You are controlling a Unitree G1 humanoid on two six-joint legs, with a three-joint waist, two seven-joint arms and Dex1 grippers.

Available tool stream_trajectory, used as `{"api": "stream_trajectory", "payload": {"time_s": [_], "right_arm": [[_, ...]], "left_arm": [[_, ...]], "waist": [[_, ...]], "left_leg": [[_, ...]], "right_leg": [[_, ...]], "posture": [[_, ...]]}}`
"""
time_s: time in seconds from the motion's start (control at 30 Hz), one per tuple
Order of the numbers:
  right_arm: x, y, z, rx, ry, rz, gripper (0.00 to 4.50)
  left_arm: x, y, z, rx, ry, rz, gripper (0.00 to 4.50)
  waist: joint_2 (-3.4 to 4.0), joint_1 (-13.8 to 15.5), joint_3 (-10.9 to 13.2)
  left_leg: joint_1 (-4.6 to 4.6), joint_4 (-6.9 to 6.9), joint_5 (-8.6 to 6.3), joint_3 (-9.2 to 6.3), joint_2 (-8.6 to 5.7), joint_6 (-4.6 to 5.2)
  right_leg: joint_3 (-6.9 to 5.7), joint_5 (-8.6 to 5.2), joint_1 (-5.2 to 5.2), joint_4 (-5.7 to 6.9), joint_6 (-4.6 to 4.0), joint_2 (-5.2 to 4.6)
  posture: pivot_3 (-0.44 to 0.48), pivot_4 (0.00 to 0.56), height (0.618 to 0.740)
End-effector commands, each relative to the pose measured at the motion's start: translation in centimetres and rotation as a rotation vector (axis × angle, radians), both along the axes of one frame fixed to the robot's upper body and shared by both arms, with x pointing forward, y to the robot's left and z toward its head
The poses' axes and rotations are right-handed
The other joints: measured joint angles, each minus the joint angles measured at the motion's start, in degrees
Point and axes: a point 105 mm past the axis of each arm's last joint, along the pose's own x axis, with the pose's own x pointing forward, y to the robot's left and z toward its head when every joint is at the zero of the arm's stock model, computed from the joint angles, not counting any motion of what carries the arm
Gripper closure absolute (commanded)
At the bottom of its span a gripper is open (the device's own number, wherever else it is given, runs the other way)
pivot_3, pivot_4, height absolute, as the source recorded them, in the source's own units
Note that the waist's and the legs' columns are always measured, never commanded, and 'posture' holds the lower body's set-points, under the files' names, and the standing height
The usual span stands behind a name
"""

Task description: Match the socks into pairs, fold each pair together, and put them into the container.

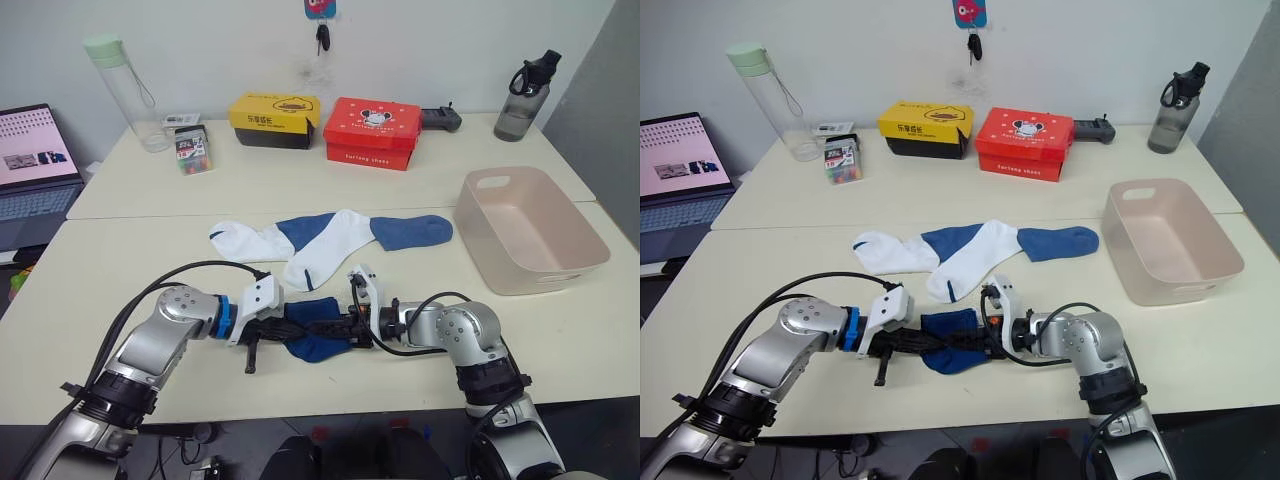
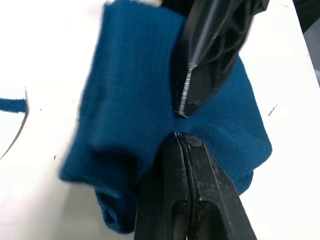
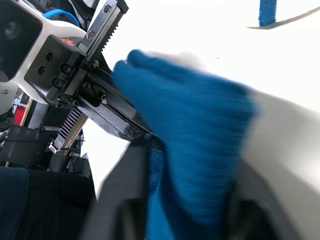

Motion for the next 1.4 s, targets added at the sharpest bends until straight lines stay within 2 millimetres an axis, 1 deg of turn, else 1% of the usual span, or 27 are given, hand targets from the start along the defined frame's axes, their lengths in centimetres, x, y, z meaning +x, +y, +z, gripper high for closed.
{"api": "stream_trajectory", "payload": {"time_s": [0.03, 0.07, 0.1, 0.2, 0.27, 0.3, 0.37, 0.43, 0.5, 0.53, 0.6, 0.63, 0.73, 0.8, 0.83, 0.87, 0.9, 0.93, 0.97, 1.0, 1.07, 1.1, 1.13, 1.23, 1.33, 1.4], "right_arm": [[-0.5, 0.4, 1.6, 0.048, -0.045, 0.02, 4.1], [-0.5, 0.3, 1.8, 0.05, -0.054, 0.011, 4.42], [-0.5, 0.1, 2.0, 0.051, -0.065, 0.004, 4.49], [-0.4, -0.9, 2.7, 0.034, -0.125, -0.033, 4.49], [-0.5, -2.2, 3.7, -0.004, -0.226, -0.05, 4.49], [-0.5, -3.3, 4.6, -0.033, -0.303, -0.073, 4.49], [-0.3, -5.1, 6.0, -0.084, -0.427, -0.119, 4.49], [0.8, -8.6, 8.8, -0.138, -0.582, -0.259, 4.49], [1.6, -12.0, 11.7, -0.179, -0.698, -0.399, 4.49], [1.8, -13.0, 12.5, -0.198, -0.733, -0.435, 4.5], [2.1, -15.7, 14.7, -0.272, -0.842, -0.52, 4.5], [2.2, -16.6, 15.5, -0.299, -0.878, -0.547, 4.5], [2.5, -21.5, 18.7, -0.581, -1.113, -0.613, 4.5], [2.6, -23.4, 19.9, -0.764, -1.25, -0.586, 4.5], [2.7, -24.2, 20.2, -0.847, -1.308, -0.564, 4.5], [2.9, -25.1, 20.6, -0.945, -1.377, -0.544, 4.5], [3.2, -26.1, 20.6, -1.052, -1.437, -0.506, 4.5], [3.5, -26.7, 20.5, -1.114, -1.472, -0.475, 4.5], [3.9, -27.3, 20.2, -1.189, -1.512, -0.419, 4.5], [4.3, -27.8, 19.7, -1.245, -1.54, -0.372, 4.5], [5.2, -28.7, 18.2, -1.34, -1.568, -0.274, 4.5], [5.5, -29.0, 17.6, -1.359, -1.574, -0.244, 4.5], [6.0, -29.4, 16.7, -1.387, -1.573, -0.207, 4.5], [7.6, -30.2, 14.5, -1.423, -1.553, -0.159, 4.5], [9.0, -30.8, 13.0, -1.452, -1.511, -0.11, 4.5], [9.7, -30.8, 12.4, -1.443, -1.481, -0.067, 4.5]], "left_arm": [[0.3, 0.3, 0.4, -0.017, -0.004, 0.029, 4.5], [0.4, 0.5, 0.4, -0.013, -0.006, 0.028, 4.5], [0.5, 0.6, 0.5, -0.011, -0.009, 0.032, 4.5], [1.0, 0.3, 1.3, -0.051, -0.005, 0.055, 4.5], [1.5, -1.0, 2.9, -0.126, 0.002, 0.069, 4.5], [1.6, -2.0, 4.3, -0.17, 0.006, 0.054, 4.5], [1.9, -3.6, 6.3, -0.227, -0.008, 0.031, 4.5], [3.2, -5.8, 9.2, -0.313, -0.109, 0.015, 4.5], [4.0, -7.5, 11.6, -0.371, -0.174, 0.005, 4.5], [4.2, -7.9, 12.2, -0.385, -0.187, 0.004, 4.13], [4.8, -9.2, 13.6, -0.41, -0.212, -0.001, 3.63], [4.9, -9.7, 14.0, -0.417, -0.218, -0.005, 3.32], [5.9, -12.3, 16.6, -0.452, -0.277, -0.025, 2.41], [6.1, -13.6, 18.0, -0.485, -0.293, -0.05, 1.78], [6.0, -14.2, 18.6, -0.508, -0.288, -0.064, 1.4], [5.9, -14.7, 19.0, -0.524, -0.278, -0.082, 1.13], [5.6, -15.2, 19.1, -0.527, -0.273, -0.108, 0.78], [5.5, -15.5, 19.1, -0.526, -0.27, -0.123, 0.53], [5.3, -15.8, 19.1, -0.523, -0.263, -0.141, 0.17], [5.1, -16.0, 18.9, -0.522, -0.256, -0.154, 0.01], [4.7, -16.3, 18.6, -0.513, -0.251, -0.174, 0.01], [4.6, -16.4, 18.4, -0.509, -0.252, -0.178, 0.01], [4.4, -16.5, 18.2, -0.5, -0.253, -0.191, 0.01], [3.9, -16.5, 17.8, -0.496, -0.238, -0.208, 0.01], [3.6, -16.5, 17.6, -0.49, -0.24, -0.217, 0.01], [3.4, -16.5, 17.4, -0.486, -0.237, -0.222, 0.01]], "waist": [[0.0, 0.02, 0.0], [0.0, 0.05, 0.0], [0.0, 0.1, 0.0], [0.0, 0.22, 0.01], [0.01, 0.47, 0.02], [-0.01, 0.56, 0.04], [-0.05, 0.76, 0.04], [-0.05, 0.82, 0.05], [-0.1, 0.86, 0.09], [-0.1, 0.73, 0.07], [-0.08, 0.3, 0.07], [-0.04, 0.31, 0.11], [0.06, 0.61, 0.3], [-0.05, 0.84, 0.36], [-0.06, 0.89, 0.36], [-0.11, 0.87, 0.37], [-0.12, 0.82, 0.38], [-0.13, 0.74, 0.39], [-0.13, 0.64, 0.39], [-0.14, 0.33, 0.4], [-0.14, 0.15, 0.41], [-0.14, 0.09, 0.41], [-0.14, 0.07, 0.41], [-0.1, 0.17, 0.42], [-0.1, 0.37, 0.43], [-0.06, 0.42, 0.45]], "left_leg": [[0.0, 0.0, 0.0, 0.0, 0.0, 0.0], [-0.01, 0.0, 0.0, 0.0, 0.0, 0.0], [-0.01, 0.0, 0.0, 0.0, 0.0, 0.0], [-0.04, 0.01, 0.0, 0.0, -0.01, 0.0], [-0.08, 0.01, 0.0, 0.0, -0.02, 0.0], [-0.17, 0.04, 0.0, -0.02, -0.03, 0.0], [-0.47, 0.2, 0.0, -0.07, -0.08, 0.0], [-0.76, 0.46, 0.0, -0.11, -0.1, 0.0], [-1.01, 0.79, 0.0, -0.19, -0.13, 0.01], [-1.03, 0.84, -0.01, -0.15, -0.14, 0.01], [-0.92, 0.78, -0.01, -0.03, -0.11, 0.02], [-0.9, 0.76, -0.01, -0.01, -0.09, 0.02], [-0.98, 0.81, -0.01, 0.06, -0.11, 0.03], [-1.03, 0.9, -0.02, 0.14, -0.17, 0.09], [-1.01, 0.93, -0.06, 0.16, -0.14, 0.15], [-1.01, 0.9, -0.06, 0.18, -0.15, 0.16], [-1.01, 0.93, -0.07, 0.21, -0.12, 0.17], [-1.01, 0.93, -0.07, 0.26, -0.12, 0.17], [-1.0, 0.92, -0.07, 0.32, -0.12, 0.17], [-0.97, 0.93, -0.07, 0.34, -0.11, 0.17], [-0.86, 0.91, -0.07, 0.55, -0.05, 0.17], [-0.83, 0.9, -0.07, 0.58, -0.04, 0.16], [-0.81, 0.9, -0.07, 0.59, -0.02, 0.16], [-0.79, 0.93, -0.06, 0.65, -0.02, 0.16], [-0.82, 0.94, -0.06, 0.63, -0.04, 0.15], [-0.84, 0.94, -0.06, 0.62, -0.05, 0.15]], "right_leg": [[0.0, 0.0, 0.0, 0.0, 0.0, 0.0], [0.0, 0.0, 0.0, 0.0, 0.0, 0.0], [0.0, 0.0, 0.0, 0.0, 0.0, 0.0], [0.01, 0.0, -0.04, -0.01, 0.0, -0.01], [0.01, 0.0, -0.09, 0.0, 0.0, -0.01], [-0.02, 0.0, -0.13, 0.0, 0.0, -0.01], [-0.06, 0.02, -0.3, 0.01, 0.03, -0.03], [-0.12, 0.06, -0.45, 0.06, 0.11, -0.03], [-0.22, 0.09, -0.49, 0.12, 0.16, -0.03], [-0.2, 0.11, -0.47, 0.13, 0.2, -0.03], [-0.12, 0.12, -0.45, 0.16, 0.2, -0.03], [-0.12, 0.11, -0.46, 0.2, 0.19, -0.02], [-0.13, 0.11, -0.48, 0.24, 0.2, -0.03], [-0.13, 0.12, -0.46, 0.21, 0.22, -0.05], [-0.16, 0.12, -0.4, 0.17, 0.23, -0.04], [-0.16, 0.12, -0.4, 0.14, 0.23, -0.04], [-0.16, 0.12, -0.38, 0.12, 0.23, -0.04], [-0.16, 0.12, -0.38, 0.12, 0.24, -0.04], [-0.16, 0.12, -0.39, 0.13, 0.24, -0.04], [-0.16, 0.12, -0.39, 0.15, 0.24, -0.04], [-0.11, 0.12, -0.42, 0.27, 0.24, -0.02], [-0.09, 0.12, -0.43, 0.31, 0.24, -0.02], [-0.06, 0.12, -0.43, 0.32, 0.24, 0.0], [0.01, 0.12, -0.46, 0.32, 0.24, 0.01], [0.03, 0.12, -0.48, 0.31, 0.24, 0.0], [0.02, 0.12, -0.48, 0.29, 0.24, 0.0]], "posture": [[0.0, 0.15, 0.726], [0.0, 0.15, 0.726], [0.0, 0.15, 0.726], [0.0, 0.15, 0.726], [0.0, 0.15, 0.726], [0.0, 0.15, 0.726], [0.0, 0.15, 0.726], [0.0, 0.15, 0.726], [0.0, 0.15, 0.726], [0.0, 0.15, 0.726], [0.0, 0.15, 0.726], [0.0, 0.15, 0.726], [0.0, 0.15, 0.726], [0.0, 0.15, 0.726], [0.0, 0.15, 0.726], [0.0, 0.15, 0.726], [0.0, 0.15, 0.726], [0.0, 0.15, 0.726], [0.0, 0.15, 0.726], [0.0, 0.15, 0.726], [0.0, 0.15, 0.726], [0.0, 0.15, 0.726], [0.0, 0.15, 0.726], [0.0, 0.15, 0.726], [0.0, 0.15, 0.726], [0.0, 0.15, 0.726]]}}
